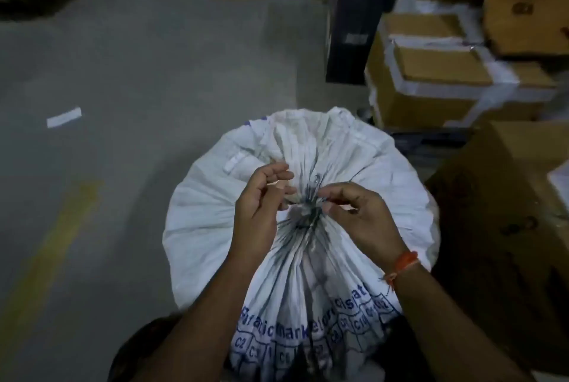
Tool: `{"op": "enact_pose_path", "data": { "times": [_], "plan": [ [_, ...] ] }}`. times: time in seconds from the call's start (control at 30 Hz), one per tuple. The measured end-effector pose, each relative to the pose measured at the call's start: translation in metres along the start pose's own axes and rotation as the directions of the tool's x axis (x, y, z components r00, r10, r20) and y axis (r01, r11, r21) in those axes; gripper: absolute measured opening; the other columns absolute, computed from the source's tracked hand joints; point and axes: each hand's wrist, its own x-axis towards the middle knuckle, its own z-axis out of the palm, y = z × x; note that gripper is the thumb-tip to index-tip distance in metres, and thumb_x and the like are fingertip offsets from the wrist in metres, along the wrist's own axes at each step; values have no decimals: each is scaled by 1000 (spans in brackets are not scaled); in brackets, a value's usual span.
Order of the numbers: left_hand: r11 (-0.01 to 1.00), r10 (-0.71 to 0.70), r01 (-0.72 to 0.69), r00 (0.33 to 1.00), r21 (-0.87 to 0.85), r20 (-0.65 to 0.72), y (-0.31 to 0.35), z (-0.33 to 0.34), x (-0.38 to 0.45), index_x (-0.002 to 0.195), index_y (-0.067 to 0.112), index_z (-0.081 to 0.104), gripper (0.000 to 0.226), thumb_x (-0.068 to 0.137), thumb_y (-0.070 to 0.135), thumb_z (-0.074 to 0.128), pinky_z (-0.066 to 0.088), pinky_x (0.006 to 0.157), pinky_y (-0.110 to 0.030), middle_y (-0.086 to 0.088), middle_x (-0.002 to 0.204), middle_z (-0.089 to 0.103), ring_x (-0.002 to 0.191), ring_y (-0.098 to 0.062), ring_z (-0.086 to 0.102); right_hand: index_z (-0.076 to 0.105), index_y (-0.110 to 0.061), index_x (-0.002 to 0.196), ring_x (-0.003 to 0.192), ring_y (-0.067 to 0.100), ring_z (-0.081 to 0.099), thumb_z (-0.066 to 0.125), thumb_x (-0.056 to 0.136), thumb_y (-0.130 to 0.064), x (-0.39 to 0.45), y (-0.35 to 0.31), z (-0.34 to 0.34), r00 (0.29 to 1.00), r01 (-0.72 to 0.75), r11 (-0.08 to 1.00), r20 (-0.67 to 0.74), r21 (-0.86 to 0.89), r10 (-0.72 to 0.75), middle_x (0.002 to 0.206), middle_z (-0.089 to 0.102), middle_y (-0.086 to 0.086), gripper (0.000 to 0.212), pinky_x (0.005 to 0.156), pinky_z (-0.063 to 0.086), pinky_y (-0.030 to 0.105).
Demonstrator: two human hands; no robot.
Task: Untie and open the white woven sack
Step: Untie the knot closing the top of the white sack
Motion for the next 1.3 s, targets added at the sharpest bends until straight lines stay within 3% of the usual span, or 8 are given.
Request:
{"op": "enact_pose_path", "data": {
  "times": [0.17, 0.33, 0.43, 0.57, 0.8, 0.93, 1.07, 1.3],
  "plan": [
    [986, 53, -67, 994, 153, 97, -5, -2, 29, 120, 35, 68, 29, 102, 20, 50, 55, 81, -20, 9, 120, 74, 104, -13, 74, 74, -15, 100, 93, 11, 67, 78, 84, -8, 18, 13, 4, 992, 98, 952, 109, -289, -69, 102, 67, 1, 18, 83, 58, 28],
    [984, -52, 34, 993, 177, 102, -14, -17, 39, 105, 28, 70, 21, 96, 18, 54, 57, 88, -31, 4, 109, 77, 99, -15, 74, 69, -24, 98, 78, 4, 61, 86, 75, -36, 19, 24, 12, 990, 134, 879, 90, -457, -104, 92, 63, -8, 31, 70, 53, 19],
    [967, -80, 52, 992, 251, 101, -15, -25, 39, 99, 22, 71, 25, 96, 5, 53, 57, 80, -30, 3, 99, 79, 90, -12, 75, 65, -24, 92, 71, 8, 55, 86, 72, -43, 21, 29, 29, 986, 167, 828, 66, -535, -156, 83, 59, -7, 34, 64, 50, 23],
    [895, -94, 37, 990, 444, 108, -17, -33, 38, 91, 20, 74, 33, 93, -6, 54, 60, 73, -39, 4, 89, 77, 85, -26, 74, 66, -19, 90, 66, 14, 57, 87, 75, -26, 21, 31, 41, 985, 161, 834, 27, -527, -173, 80, 61, -2, 27, 63, 55, 34],
    [807, -117, -77, 951, 585, 287, -27, -32, 39, 109, 17, 79, 19, 96, 6, 69, 48, 86, -4, 7, 105, 81, 98, 2, 71, 67, -22, 88, 69, 5, 62, 89, 74, -16, 19, 33, 20, 996, 92, 938, 34, -335, -85, 80, 68, -6, 27, 65, 50, 8],
    [785, -132, -84, 945, 614, 298, -33, -22, 40, 101, 17, 79, 10, 91, 16, 78, 60, 87, -26, 4, 96, 81, 91, -10, 76, 70, -20, 88, 75, 1, 65, 88, 74, -10, 16, 35, 13, 996, 82, 949, 61, -304, -67, 84, 71, -8, 26, 69, 50, 7],
    [750, -168, -103, 926, 654, 339, -35, -15, 38, 94, 20, 81, 7, 89, 16, 80, 61, 81, -29, 8, 85, 79, 80, -7, 73, 74, -16, 88, 79, 5, 69, 89, 74, -10, 17, 37, 11, 994, 97, 937, 79, -335, -75, 86, 73, -7, 21, 74, 57, 15],
    [671, -174, -120, 934, 732, 312, -34, -7, 35, 92, 30, 78, 11, 92, 20, 75, 54, 97, -47, 16, 82, 73, 91, -6, 66, 78, -11, 87, 79, 4, 73, 90, 72, -8, 17, 37, 9, 998, 29, 944, 70, -329, -6, 86, 76, -5, 19, 78, 61, 23]
  ]
}}
